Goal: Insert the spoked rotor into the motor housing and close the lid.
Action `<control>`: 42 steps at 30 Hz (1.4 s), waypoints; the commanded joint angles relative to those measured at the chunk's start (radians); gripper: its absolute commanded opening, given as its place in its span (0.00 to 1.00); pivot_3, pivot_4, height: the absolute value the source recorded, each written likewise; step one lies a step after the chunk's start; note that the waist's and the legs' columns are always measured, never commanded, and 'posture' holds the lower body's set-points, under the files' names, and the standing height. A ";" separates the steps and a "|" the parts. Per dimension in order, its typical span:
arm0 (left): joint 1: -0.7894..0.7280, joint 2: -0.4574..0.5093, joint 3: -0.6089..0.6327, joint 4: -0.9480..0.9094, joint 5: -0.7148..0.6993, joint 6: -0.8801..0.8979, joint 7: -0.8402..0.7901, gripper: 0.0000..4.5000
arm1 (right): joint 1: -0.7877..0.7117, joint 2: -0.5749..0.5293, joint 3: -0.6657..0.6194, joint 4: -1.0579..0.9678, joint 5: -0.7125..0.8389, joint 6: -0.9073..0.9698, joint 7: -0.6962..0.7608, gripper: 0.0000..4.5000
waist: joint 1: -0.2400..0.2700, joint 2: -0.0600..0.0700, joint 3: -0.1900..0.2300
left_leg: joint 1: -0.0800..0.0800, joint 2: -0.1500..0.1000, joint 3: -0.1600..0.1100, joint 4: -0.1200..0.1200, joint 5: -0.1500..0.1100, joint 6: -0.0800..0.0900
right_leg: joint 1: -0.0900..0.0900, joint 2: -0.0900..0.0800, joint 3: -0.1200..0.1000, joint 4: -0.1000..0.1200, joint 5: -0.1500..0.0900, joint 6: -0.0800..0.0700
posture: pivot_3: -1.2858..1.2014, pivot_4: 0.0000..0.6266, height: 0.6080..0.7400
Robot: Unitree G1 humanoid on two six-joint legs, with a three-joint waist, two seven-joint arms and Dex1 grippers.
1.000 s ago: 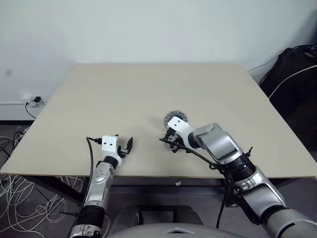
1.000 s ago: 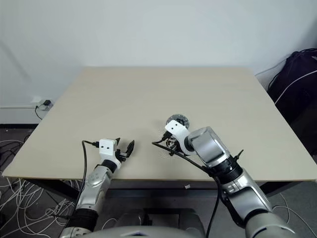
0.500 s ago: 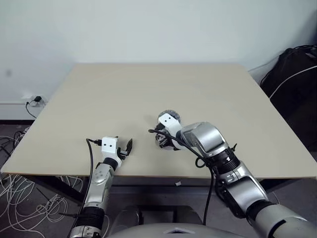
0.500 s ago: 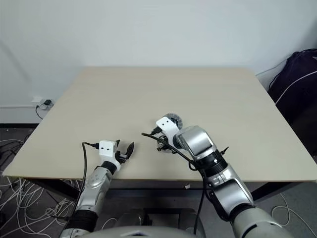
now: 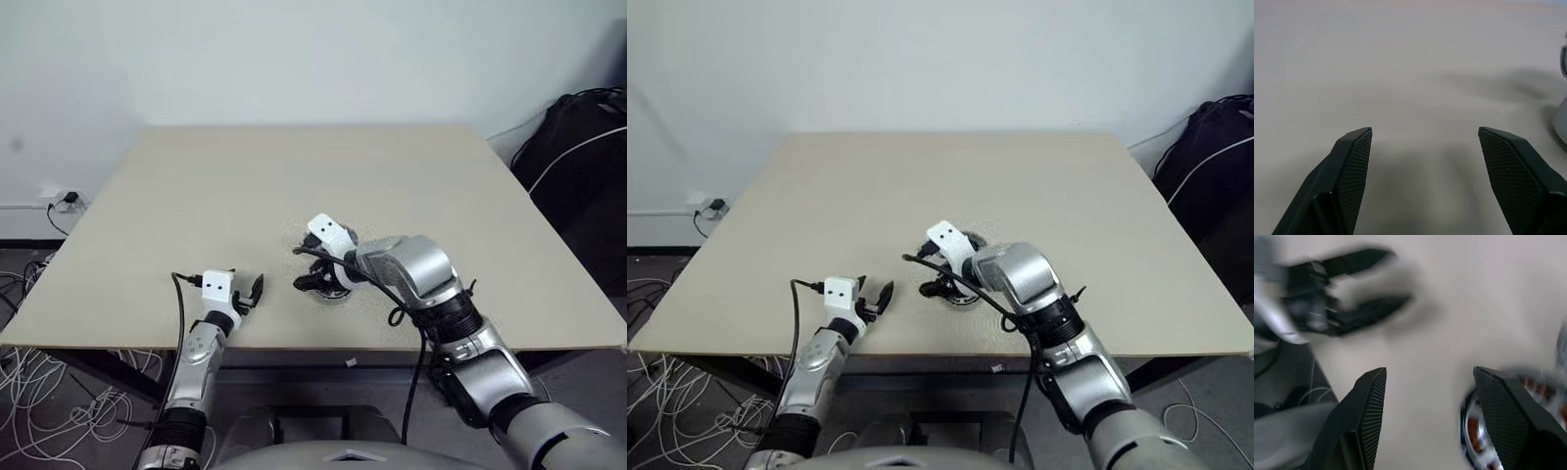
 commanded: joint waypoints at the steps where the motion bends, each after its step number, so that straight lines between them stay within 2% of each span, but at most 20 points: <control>1: -0.021 0.004 0.002 -0.001 -0.009 -0.006 -0.005 0.82 | 0.007 -0.100 0.079 -0.061 -0.026 -0.247 0.114 0.68 | 0.000 0.000 0.000 | 0.000 0.000 0.000 0.000 0.000 0.000 | 0.000 0.000 0.000 0.000 0.000 0.000 | 0.52 0.00 1.00; 4: -0.022 0.003 0.002 0.004 -0.010 -0.010 -0.006 0.82 | 0.006 -0.193 0.152 -0.011 -0.098 -0.468 0.194 0.68 | -0.003 0.000 0.000 | 0.000 0.000 0.000 0.000 0.000 0.000 | 0.001 0.000 -0.001 0.000 0.000 0.000 | 0.52 0.00 1.00; 9: -0.023 0.000 0.003 0.010 -0.011 -0.014 -0.004 0.82 | -0.016 -0.280 0.246 0.137 -0.248 -0.784 0.283 0.68 | -0.005 0.000 0.000 | 0.001 0.000 0.000 0.000 0.000 0.000 | 0.002 0.000 -0.001 0.000 0.000 0.000 | 0.52 0.00 1.00; 22: -0.020 -0.003 0.009 0.007 -0.016 -0.011 0.001 0.82 | -0.078 -0.282 0.283 0.452 -0.494 -1.296 0.338 0.68 | 0.006 0.000 0.000 | 0.002 0.000 0.000 0.001 0.000 0.000 | 0.003 0.000 -0.001 0.000 0.000 0.000 | 0.52 0.00 1.00; 30: -0.020 -0.005 0.012 0.010 -0.018 -0.011 0.007 0.82 | -0.090 -0.294 0.266 0.532 -0.548 -1.454 0.389 0.68 | 0.008 0.000 0.000 | 0.002 0.000 0.000 0.001 0.000 0.000 | 0.005 0.000 0.000 0.000 0.000 0.000 | 0.52 0.00 1.00; 42: -0.020 -0.002 0.007 0.011 -0.025 -0.011 0.008 0.82 | -0.020 -0.307 0.246 0.489 -0.562 -1.445 0.450 0.68 | 0.010 0.000 0.000 | 0.002 0.000 0.001 0.001 0.000 0.000 | 0.007 0.000 0.000 0.001 0.000 0.000 | 0.52 0.00 1.00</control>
